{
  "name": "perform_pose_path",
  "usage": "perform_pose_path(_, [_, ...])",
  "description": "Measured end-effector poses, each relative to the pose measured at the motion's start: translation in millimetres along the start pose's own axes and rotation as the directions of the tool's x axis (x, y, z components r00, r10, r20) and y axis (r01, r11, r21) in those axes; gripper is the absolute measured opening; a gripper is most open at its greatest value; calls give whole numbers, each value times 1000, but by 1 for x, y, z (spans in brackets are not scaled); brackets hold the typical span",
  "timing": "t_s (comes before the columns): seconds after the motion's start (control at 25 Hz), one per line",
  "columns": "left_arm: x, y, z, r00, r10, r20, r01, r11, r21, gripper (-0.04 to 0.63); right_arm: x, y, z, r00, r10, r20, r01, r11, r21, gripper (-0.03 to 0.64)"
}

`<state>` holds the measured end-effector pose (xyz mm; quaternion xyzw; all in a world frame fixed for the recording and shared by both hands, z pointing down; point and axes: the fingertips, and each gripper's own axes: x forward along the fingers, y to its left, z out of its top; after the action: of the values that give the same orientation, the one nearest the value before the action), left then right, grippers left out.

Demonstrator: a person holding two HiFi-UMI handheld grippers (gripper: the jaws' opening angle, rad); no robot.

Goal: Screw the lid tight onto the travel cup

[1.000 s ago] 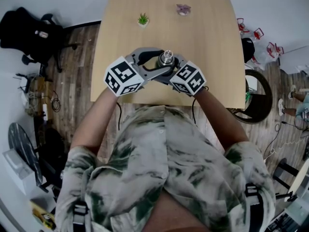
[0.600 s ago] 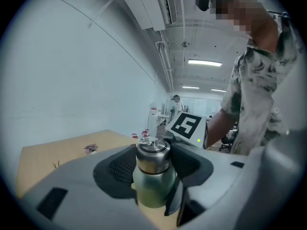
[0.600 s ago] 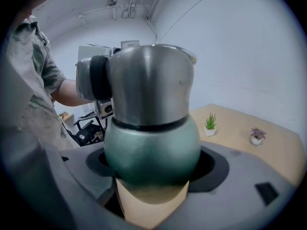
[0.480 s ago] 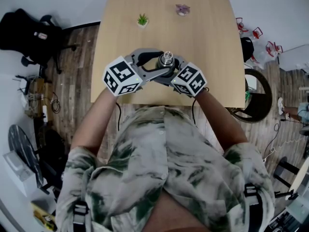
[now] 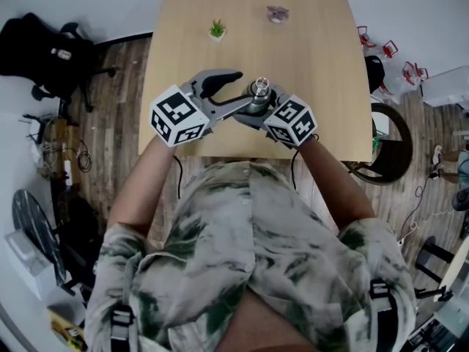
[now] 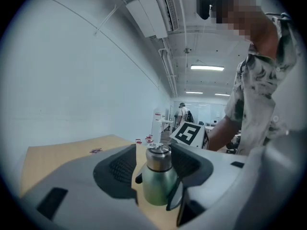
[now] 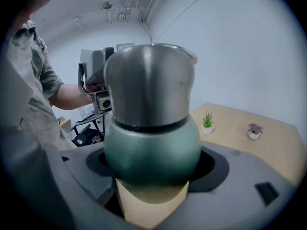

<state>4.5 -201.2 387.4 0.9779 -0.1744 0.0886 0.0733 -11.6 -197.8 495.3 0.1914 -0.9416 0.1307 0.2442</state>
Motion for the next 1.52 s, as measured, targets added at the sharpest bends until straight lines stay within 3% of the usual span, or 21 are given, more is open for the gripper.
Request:
perform_pose_path(0.36, [-27, 22, -19, 993, 112, -25, -113, 993, -36, 185, -10, -6, -1, 998, -60, 14, 59, 998, 26, 407])
perform_pose_path(0.56, [-40, 31, -34, 982, 184, -51, -188, 979, -74, 122, -17, -7, 2, 995, -92, 28, 91, 995, 38, 407])
perform_pose_path(0.72, [-49, 35, -54, 967, 229, -115, -239, 967, -88, 57, -24, -9, 5, 992, -119, 48, 116, 992, 59, 407])
perform_pose_path(1.16, [-70, 28, -90, 940, 274, -205, -305, 942, -142, 23, -31, -7, 4, 984, -168, 53, 163, 983, 80, 407])
perform_pose_path(1.52, [-69, 19, -105, 939, 246, -240, -286, 946, -153, 23, -33, -5, 4, 983, -178, 52, 174, 981, 82, 407])
